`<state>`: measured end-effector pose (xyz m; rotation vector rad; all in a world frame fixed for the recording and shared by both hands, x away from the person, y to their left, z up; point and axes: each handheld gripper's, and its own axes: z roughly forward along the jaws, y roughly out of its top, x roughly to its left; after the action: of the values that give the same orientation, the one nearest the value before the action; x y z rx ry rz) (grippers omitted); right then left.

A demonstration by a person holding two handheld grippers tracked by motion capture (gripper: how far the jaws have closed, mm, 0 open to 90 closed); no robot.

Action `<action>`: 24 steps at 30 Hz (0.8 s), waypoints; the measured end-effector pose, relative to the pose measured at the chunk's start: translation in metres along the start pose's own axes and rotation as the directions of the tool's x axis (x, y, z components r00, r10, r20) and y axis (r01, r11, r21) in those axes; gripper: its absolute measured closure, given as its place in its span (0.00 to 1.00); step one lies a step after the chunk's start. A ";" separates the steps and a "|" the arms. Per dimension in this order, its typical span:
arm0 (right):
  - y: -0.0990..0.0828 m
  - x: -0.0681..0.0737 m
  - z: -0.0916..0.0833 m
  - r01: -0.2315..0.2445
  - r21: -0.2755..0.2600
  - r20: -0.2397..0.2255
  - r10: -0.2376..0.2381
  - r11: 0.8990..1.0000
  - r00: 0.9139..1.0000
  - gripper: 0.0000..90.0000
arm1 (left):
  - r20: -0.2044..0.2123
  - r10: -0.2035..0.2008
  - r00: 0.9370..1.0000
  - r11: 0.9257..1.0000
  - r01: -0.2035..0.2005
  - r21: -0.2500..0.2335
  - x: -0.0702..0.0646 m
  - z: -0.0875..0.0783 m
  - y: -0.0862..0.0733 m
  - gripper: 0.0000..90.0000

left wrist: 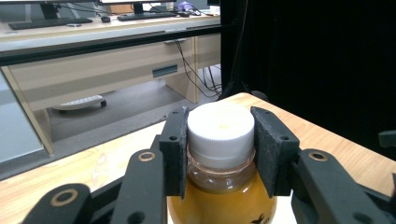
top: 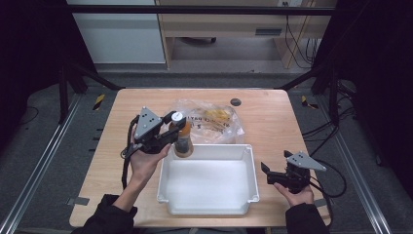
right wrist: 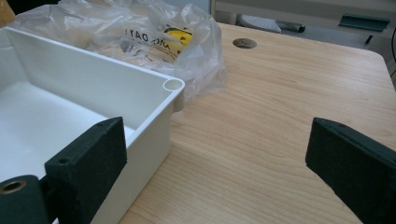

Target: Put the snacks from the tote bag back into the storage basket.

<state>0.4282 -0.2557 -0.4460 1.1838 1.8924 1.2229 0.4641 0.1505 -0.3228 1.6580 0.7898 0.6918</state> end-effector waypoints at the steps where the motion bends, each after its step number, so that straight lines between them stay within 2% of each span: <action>1: 0.000 0.000 0.000 0.000 0.000 0.000 0.000 1.000 1.000 0.06 | 0.000 0.000 1.000 1.000 0.000 0.000 0.000 0.000 0.000 0.66; 15: 0.000 0.001 -0.002 0.000 -0.002 -0.001 0.000 1.000 1.000 0.06 | 0.015 0.000 1.000 1.000 0.000 0.030 -0.008 -0.006 -0.014 0.66; 17: 0.000 0.001 -0.003 0.001 -0.002 0.000 -0.001 1.000 1.000 0.06 | 0.013 0.010 1.000 0.999 -0.011 0.042 -0.009 -0.006 -0.017 0.66; 24: -0.001 0.002 -0.004 0.009 0.000 -0.003 -0.009 1.000 1.000 0.07 | 0.021 -0.005 1.000 0.998 0.004 0.062 -0.014 -0.005 -0.025 0.66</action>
<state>0.4240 -0.2556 -0.4453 1.1728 1.8980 1.2197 0.4481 0.1460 -0.3468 1.7167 0.8065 0.6511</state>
